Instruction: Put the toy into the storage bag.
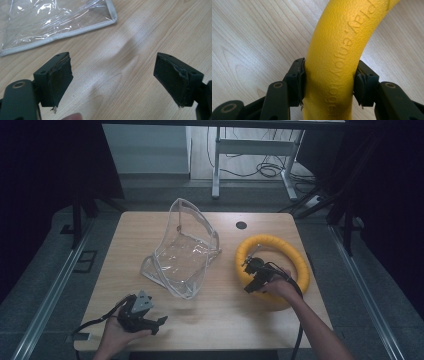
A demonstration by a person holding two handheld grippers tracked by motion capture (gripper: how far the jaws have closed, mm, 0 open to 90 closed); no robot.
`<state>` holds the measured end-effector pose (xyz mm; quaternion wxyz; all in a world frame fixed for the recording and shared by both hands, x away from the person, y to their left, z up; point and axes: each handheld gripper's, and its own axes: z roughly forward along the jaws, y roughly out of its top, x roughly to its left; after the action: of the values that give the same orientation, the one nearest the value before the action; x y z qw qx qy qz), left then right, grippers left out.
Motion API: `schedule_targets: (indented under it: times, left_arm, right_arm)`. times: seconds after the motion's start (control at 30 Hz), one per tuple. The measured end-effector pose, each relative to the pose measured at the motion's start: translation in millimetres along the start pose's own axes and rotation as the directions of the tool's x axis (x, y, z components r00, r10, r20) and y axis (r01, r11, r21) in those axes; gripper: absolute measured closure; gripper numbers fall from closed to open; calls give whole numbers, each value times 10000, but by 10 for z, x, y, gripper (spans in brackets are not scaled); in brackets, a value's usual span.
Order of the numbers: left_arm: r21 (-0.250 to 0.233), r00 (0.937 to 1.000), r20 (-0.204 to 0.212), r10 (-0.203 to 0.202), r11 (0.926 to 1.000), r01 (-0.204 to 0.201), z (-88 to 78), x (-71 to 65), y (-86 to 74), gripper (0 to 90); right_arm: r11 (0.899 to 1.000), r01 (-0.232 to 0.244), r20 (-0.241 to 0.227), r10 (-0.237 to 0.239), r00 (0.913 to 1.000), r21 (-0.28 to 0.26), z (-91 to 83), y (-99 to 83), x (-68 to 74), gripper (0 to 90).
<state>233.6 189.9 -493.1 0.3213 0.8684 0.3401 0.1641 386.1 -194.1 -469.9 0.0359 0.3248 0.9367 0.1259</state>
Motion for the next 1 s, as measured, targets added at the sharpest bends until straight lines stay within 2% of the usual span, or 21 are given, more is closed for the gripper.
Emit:
schedule_targets:
  times: [0.37,0.53,0.73,1.0]
  left_arm:
    - [-76,10000,54,-1,10000,2,-4,1,0,151]
    - [-61,10000,48,7,10000,-6,0,-1,1,151]
    - [-68,10000,42,-3,10000,3,0,-1,1,151]
    - [-67,10000,16,-7,10000,8,-4,2,1,151]
  right_arm:
    - [9975,-54,194,68,9998,-699,-180,-43,-46,503]
    - [9917,-302,281,340,9990,-1252,-332,-62,-99,504]
    - [9871,-346,429,418,9982,-1566,-457,-72,-125,506]
    - [9688,-481,597,644,9961,-2433,-646,-93,-171,507]
